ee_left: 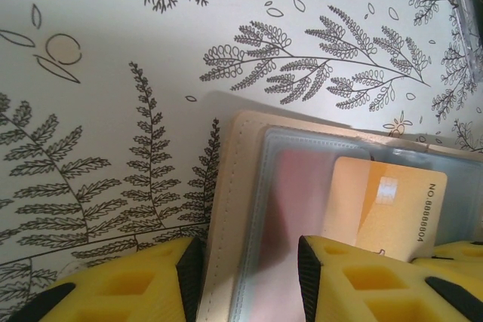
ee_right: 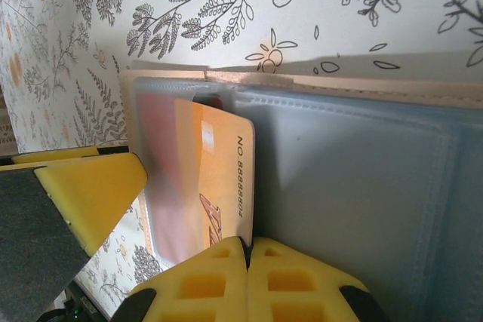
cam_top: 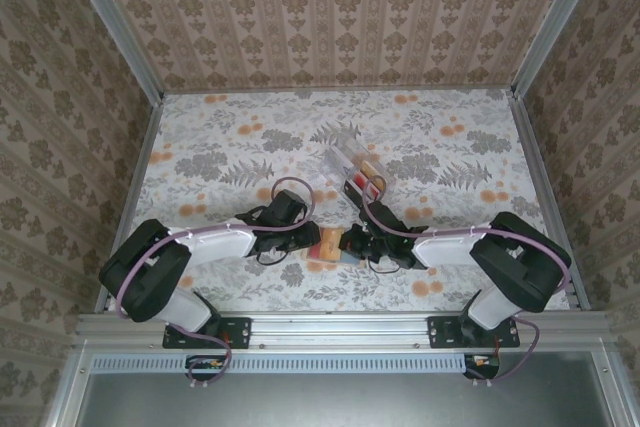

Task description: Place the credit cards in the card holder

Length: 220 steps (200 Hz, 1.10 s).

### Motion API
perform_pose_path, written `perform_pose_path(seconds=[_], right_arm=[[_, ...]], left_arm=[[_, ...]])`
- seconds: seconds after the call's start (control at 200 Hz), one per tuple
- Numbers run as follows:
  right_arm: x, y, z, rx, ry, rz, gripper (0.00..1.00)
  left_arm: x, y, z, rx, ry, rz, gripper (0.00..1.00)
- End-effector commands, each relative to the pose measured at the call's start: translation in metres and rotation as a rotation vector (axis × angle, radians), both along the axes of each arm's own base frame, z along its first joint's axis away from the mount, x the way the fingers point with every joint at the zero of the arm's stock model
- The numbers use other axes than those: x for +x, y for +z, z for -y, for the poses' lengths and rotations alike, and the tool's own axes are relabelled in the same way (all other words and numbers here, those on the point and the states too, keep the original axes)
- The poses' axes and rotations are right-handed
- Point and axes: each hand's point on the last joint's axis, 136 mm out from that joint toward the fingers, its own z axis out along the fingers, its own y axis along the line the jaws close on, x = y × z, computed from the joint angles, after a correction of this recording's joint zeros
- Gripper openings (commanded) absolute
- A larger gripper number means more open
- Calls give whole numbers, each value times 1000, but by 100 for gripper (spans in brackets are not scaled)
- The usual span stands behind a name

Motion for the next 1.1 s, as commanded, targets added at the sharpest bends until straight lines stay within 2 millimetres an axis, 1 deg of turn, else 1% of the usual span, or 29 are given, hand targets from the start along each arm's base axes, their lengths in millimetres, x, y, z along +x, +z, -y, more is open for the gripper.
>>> perform_pose_path(seconds=[0.0, 0.175, 0.295, 0.445, 0.71, 0.795, 0.925, 1.095], right_arm=[[-2, -6, -6, -13, 19, -29, 6], [3, -2, -16, -12, 25, -26, 9], [4, 0, -25, -4, 49, -29, 14], [6, 2, -35, -7, 81, -30, 17], [10, 7, -40, -37, 124, -17, 18], [10, 10, -43, -33, 134, -12, 21], [12, 15, -40, -51, 130, -2, 24], [12, 20, -19, -142, 87, 11, 30]], left_arm=[[-6, -2, 9, -12, -18, -27, 41], [-4, -1, 10, -14, -20, -22, 41], [-4, 0, 11, -18, -20, -20, 41], [-3, 1, 11, -16, -22, -16, 41], [-1, 5, 8, -12, -13, 2, 40], [-1, 5, 7, -11, -9, 6, 40], [-1, 5, 4, -4, 0, 9, 39], [-2, 3, -1, 5, 11, 10, 38]])
